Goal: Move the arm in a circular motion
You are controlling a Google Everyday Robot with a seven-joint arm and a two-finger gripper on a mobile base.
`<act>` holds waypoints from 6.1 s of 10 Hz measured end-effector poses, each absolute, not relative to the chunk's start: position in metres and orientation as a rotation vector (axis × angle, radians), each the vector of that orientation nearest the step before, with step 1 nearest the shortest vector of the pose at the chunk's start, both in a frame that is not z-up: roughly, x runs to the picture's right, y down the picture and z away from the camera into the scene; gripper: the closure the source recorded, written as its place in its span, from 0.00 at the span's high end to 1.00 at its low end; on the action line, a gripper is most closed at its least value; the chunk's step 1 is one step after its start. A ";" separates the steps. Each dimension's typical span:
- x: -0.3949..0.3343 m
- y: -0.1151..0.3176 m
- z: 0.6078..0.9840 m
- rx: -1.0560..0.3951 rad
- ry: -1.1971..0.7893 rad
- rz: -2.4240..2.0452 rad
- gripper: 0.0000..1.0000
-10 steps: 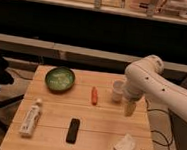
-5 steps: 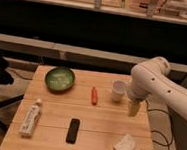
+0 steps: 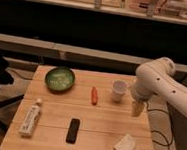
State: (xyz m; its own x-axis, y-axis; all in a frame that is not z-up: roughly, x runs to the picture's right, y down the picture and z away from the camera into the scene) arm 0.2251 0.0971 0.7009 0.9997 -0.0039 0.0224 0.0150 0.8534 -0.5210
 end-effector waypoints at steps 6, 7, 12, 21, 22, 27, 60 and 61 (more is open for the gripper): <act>0.226 0.094 0.704 -0.547 -0.016 -0.007 0.80; 0.229 0.095 0.703 -0.551 -0.014 -0.006 0.80; 0.230 0.097 0.703 -0.554 -0.014 -0.004 0.80; 0.231 0.093 0.705 -0.558 -0.011 0.003 0.80; 0.232 0.092 0.706 -0.558 -0.009 0.006 0.80; 0.233 0.093 0.707 -0.565 -0.005 0.005 0.80; 0.224 0.086 0.712 -0.582 0.001 0.003 0.80; 0.225 0.086 0.711 -0.583 0.002 0.003 0.80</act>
